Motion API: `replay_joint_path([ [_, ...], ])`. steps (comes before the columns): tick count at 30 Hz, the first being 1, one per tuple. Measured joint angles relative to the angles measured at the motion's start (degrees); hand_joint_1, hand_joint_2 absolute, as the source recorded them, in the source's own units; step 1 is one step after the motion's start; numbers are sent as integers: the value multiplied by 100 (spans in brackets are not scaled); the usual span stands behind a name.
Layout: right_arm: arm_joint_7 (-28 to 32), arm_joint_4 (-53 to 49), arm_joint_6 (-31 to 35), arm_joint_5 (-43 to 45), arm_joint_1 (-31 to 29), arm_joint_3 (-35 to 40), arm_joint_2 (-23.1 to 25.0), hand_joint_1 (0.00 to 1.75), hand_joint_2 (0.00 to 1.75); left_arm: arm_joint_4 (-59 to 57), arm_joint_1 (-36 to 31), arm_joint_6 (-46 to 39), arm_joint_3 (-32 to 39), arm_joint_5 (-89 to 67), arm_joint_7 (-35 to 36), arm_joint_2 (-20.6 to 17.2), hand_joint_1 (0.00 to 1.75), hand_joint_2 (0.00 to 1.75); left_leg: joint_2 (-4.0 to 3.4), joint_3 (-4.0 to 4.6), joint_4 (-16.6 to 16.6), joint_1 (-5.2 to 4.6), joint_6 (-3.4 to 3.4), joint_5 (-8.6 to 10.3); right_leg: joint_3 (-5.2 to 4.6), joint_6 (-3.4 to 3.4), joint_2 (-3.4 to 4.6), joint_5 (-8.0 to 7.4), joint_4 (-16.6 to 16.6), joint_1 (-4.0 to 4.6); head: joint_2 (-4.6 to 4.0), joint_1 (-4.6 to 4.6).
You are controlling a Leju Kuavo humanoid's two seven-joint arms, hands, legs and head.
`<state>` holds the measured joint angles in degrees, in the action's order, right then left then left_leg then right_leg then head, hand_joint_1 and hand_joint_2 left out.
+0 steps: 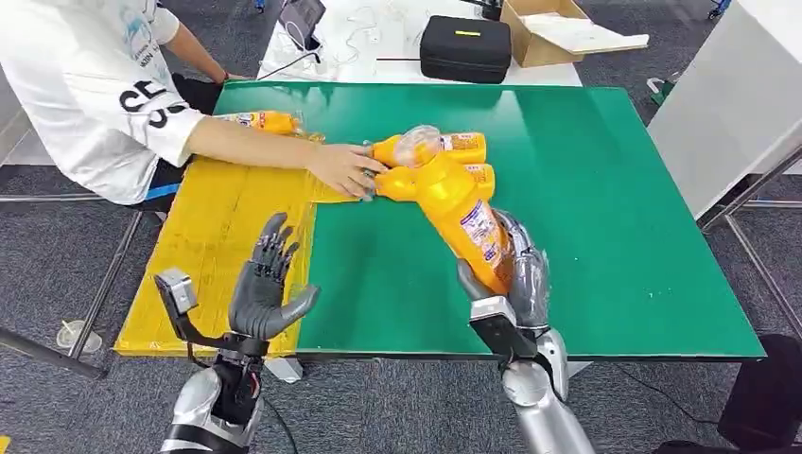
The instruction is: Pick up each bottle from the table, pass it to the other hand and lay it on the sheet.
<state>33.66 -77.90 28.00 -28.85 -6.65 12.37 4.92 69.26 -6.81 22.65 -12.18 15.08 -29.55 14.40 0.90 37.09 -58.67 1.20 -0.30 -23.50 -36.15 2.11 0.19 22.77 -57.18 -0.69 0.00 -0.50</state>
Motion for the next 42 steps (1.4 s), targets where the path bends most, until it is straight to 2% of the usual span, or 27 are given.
replay_joint_path([
  [6, 437, 727, 81, -415, -12, 247, 345, 175, 175, -57, -45, 369, -397, 362, 196, -76, 0, 175, -1, 0, 0, 0, 0, 0, -2, 0, 0, 0, 0, 1, 0, -2],
  [13, 481, 1124, 121, -514, -83, 457, 507, 175, 175, -162, -108, 443, -552, 489, 258, -137, 0, 175, 0, 4, 0, 1, 0, 1, -2, -1, 0, 1, 0, 1, 2, 0],
  [19, 579, 1871, 628, -767, -361, 1039, 850, 175, 175, -464, -317, 450, -677, 542, 301, -153, 0, 175, -2, 1, 0, 4, -1, 2, -4, -1, 0, 0, 0, 4, 0, 0],
  [24, 553, 2286, 780, -721, -522, 1442, 1036, 175, 175, -717, -443, 402, -723, 570, 326, -170, 0, 175, -4, 2, 0, 5, -2, 2, -8, -1, 3, 0, -1, 5, 0, 0],
  [42, 500, 2900, 831, -564, -785, 1965, 1154, 175, 175, -1119, -520, 384, -605, 913, 352, -208, 0, 175, -5, 3, 0, 4, -2, 2, -10, -2, 4, 1, -1, 4, 0, 0],
])
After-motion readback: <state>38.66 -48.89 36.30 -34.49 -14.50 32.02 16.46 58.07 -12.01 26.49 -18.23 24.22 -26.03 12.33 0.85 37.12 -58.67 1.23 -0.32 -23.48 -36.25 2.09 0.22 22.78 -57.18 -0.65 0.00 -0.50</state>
